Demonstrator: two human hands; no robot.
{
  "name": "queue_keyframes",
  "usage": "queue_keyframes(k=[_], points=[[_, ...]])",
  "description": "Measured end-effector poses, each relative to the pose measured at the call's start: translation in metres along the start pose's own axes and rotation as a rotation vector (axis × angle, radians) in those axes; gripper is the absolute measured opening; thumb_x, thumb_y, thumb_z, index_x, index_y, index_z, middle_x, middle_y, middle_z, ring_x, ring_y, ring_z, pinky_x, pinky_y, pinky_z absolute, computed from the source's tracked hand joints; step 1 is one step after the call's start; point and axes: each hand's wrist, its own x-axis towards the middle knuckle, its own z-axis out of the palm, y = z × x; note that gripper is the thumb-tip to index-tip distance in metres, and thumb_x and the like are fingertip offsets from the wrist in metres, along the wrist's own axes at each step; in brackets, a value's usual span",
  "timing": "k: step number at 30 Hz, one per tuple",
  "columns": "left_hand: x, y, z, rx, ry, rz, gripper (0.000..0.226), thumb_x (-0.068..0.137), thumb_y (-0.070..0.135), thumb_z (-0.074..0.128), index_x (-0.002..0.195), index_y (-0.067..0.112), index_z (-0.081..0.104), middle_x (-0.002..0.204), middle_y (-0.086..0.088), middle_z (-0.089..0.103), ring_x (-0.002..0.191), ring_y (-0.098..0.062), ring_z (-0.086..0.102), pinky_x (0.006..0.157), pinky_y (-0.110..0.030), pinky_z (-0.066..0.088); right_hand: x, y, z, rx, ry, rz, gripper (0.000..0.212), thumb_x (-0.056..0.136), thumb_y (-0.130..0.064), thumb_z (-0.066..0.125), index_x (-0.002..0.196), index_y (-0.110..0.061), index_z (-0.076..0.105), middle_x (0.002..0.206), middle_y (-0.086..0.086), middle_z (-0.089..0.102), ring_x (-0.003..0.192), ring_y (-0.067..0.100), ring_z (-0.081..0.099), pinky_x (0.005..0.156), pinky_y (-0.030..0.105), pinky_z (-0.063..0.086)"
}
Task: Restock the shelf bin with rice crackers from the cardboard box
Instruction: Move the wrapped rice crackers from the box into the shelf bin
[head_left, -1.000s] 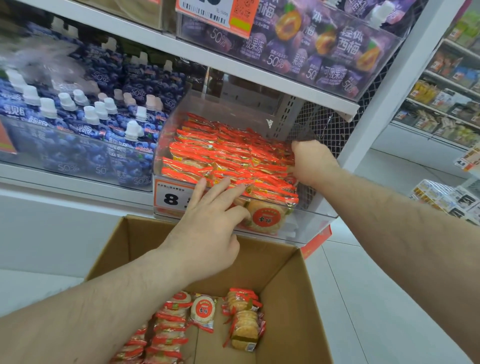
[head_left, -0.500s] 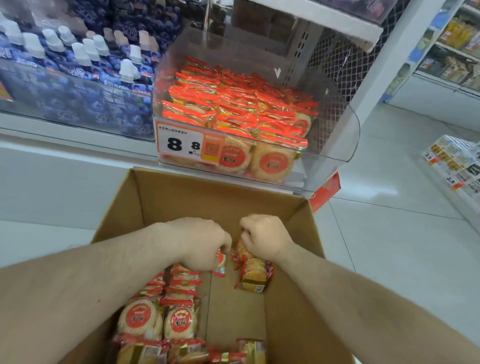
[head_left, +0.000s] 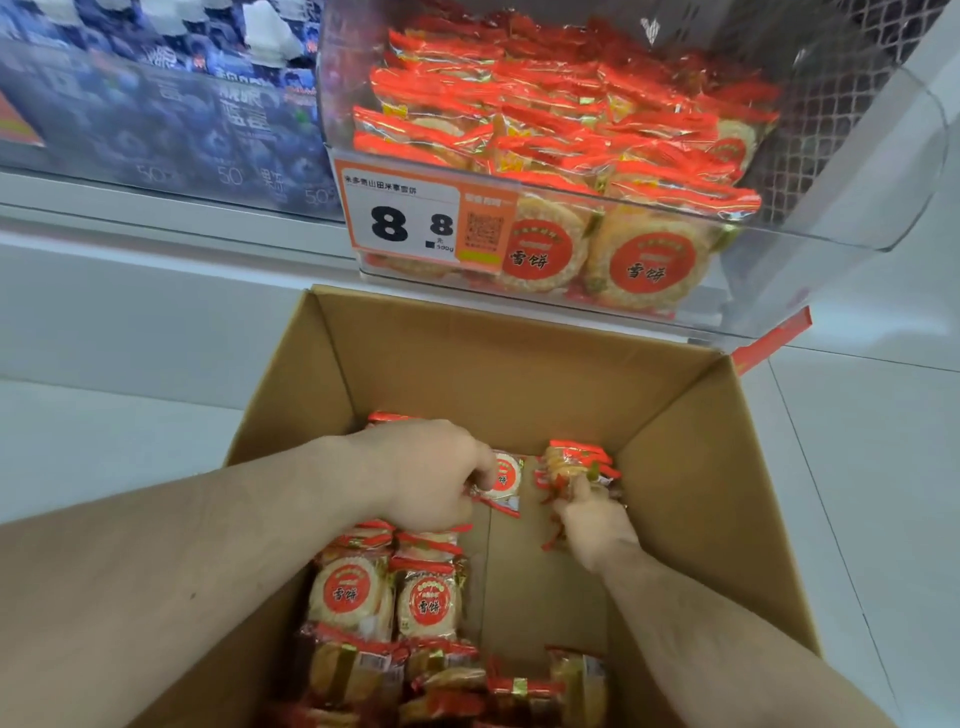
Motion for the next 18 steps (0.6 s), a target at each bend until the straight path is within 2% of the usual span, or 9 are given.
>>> queue_keyframes(k=[2,4,7,8,10,12,13,15,18], points=[[0.0,-0.004,0.0,-0.046,0.038,-0.027,0.035,0.09,0.025,0.053,0.124,0.029,0.059,0.123,0.006,0.06,0.113,-0.015,0.054,0.094,-0.034,0.047,-0.005,0.001,-0.014,0.067,-0.011,0.009,0.037,0.09,-0.021,0.052,0.127,-0.024,0.057,0.134,0.009,0.038,0.113,0.034,0.053,0.095,0.036,0.047],[-0.001,-0.005,-0.001,-0.092,0.074,-0.059,0.035,0.089,0.024,0.054,0.124,0.029,0.058,0.121,0.006,0.06,0.109,-0.014,0.055,0.093,-0.035,0.049,-0.008,-0.004,-0.039,0.19,-0.026,0.063,0.035,0.083,-0.019,0.053,0.117,-0.023,0.061,0.126,0.008,0.053,0.107,0.031,0.06,0.088,0.033,0.05],[-0.002,-0.002,0.002,-0.14,0.105,-0.108,0.042,0.089,0.031,0.056,0.13,0.028,0.051,0.124,0.002,0.057,0.111,-0.017,0.054,0.093,-0.037,0.049,-0.01,-0.018,-0.084,0.526,-0.051,0.168,0.017,0.079,-0.022,0.049,0.086,-0.016,0.064,0.086,0.009,0.069,0.084,0.03,0.068,0.067,0.03,0.052],[-0.002,-0.001,0.004,-0.154,0.1,-0.135,0.05,0.088,0.039,0.057,0.135,0.026,0.045,0.128,0.0,0.054,0.113,-0.019,0.053,0.095,-0.037,0.048,-0.013,-0.025,-0.099,0.676,-0.07,0.199,0.015,0.078,-0.021,0.05,0.078,-0.013,0.062,0.073,0.011,0.066,0.07,0.03,0.067,0.057,0.03,0.049],[-0.002,0.002,0.005,-0.203,0.017,-0.231,0.085,0.079,0.064,0.06,0.146,0.023,0.028,0.139,-0.004,0.042,0.121,-0.022,0.049,0.1,-0.038,0.045,-0.021,-0.04,-0.125,0.994,-0.143,0.221,0.011,0.076,-0.016,0.053,0.074,-0.007,0.059,0.056,0.011,0.059,0.047,0.027,0.057,0.044,0.026,0.037],[-0.004,0.005,0.003,-0.356,-0.108,-0.321,0.112,0.068,0.078,0.06,0.153,0.026,0.01,0.152,-0.007,0.028,0.134,-0.025,0.038,0.108,-0.037,0.039,-0.036,-0.056,-0.15,1.2,-0.224,0.174,0.008,0.077,-0.012,0.054,0.075,-0.005,0.058,0.054,0.009,0.055,0.044,0.023,0.052,0.044,0.025,0.034],[-0.005,0.007,0.002,-0.48,-0.141,-0.355,0.117,0.067,0.078,0.062,0.154,0.026,0.005,0.155,-0.007,0.026,0.137,-0.025,0.035,0.108,-0.035,0.037,-0.043,-0.063,-0.16,1.265,-0.264,0.133,0.007,0.078,-0.01,0.053,0.073,-0.006,0.057,0.055,0.008,0.054,0.043,0.021,0.05,0.045,0.025,0.036],[-0.006,0.011,0.003,-0.59,-0.105,-0.4,0.109,0.07,0.065,0.071,0.152,0.022,0.014,0.146,-0.005,0.042,0.128,-0.023,0.046,0.101,-0.032,0.043,-0.053,-0.074,-0.173,1.367,-0.357,0.046,0.012,0.08,-0.008,0.053,0.068,-0.008,0.055,0.056,0.006,0.052,0.042,0.018,0.048,0.046,0.026,0.038],[-0.005,0.009,0.008,-0.251,0.086,-0.403,0.059,0.081,0.032,0.066,0.133,0.02,0.042,0.119,-0.003,0.061,0.103,-0.022,0.06,0.082,-0.03,0.052,-0.051,-0.07,-0.178,1.482,-0.519,-0.104,0.022,0.091,-0.019,0.051,0.071,-0.012,0.053,0.06,0.006,0.057,0.048,0.019,0.056,0.051,0.025,0.043]])
